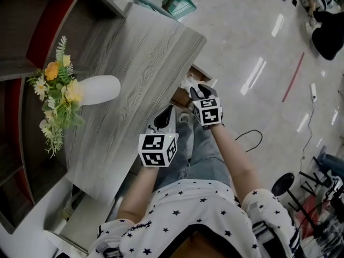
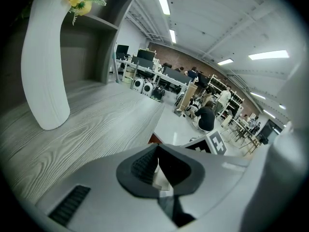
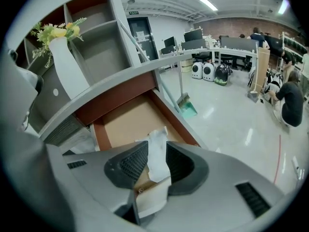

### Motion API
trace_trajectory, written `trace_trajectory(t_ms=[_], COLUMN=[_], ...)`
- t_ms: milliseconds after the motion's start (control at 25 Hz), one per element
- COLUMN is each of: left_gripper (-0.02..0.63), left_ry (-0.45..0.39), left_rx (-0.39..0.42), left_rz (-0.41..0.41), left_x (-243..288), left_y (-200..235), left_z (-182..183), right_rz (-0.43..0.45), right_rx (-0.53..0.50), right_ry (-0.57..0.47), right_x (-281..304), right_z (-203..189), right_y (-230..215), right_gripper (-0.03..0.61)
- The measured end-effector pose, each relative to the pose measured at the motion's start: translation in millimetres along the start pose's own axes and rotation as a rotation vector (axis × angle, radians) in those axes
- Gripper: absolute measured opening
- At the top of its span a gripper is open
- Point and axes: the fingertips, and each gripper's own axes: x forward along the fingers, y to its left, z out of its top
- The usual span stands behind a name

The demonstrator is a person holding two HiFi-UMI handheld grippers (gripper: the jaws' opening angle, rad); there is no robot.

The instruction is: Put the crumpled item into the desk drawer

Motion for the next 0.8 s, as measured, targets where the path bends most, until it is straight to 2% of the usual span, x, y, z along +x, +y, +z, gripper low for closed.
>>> trace_trajectory(t_ms=[320, 800], left_gripper=[0.013, 0.014], left_ry=[-0.019, -0.048], left_rx=[0.019, 0.061], left_rz=[-0.021, -0.058], left_x=[-9.9, -32.5], left_y=[-6.7, -22.8], left_z=[6.0, 17.2], right_rz=[-0.011, -0.040], right_rx=[0.024, 0.037], right_ry=[-0.060, -0.226], right_x=[-34.5, -115.9], right_z=[15.7, 54.4], right_y=[11.0, 30.6], right_gripper=[0.104, 0.094])
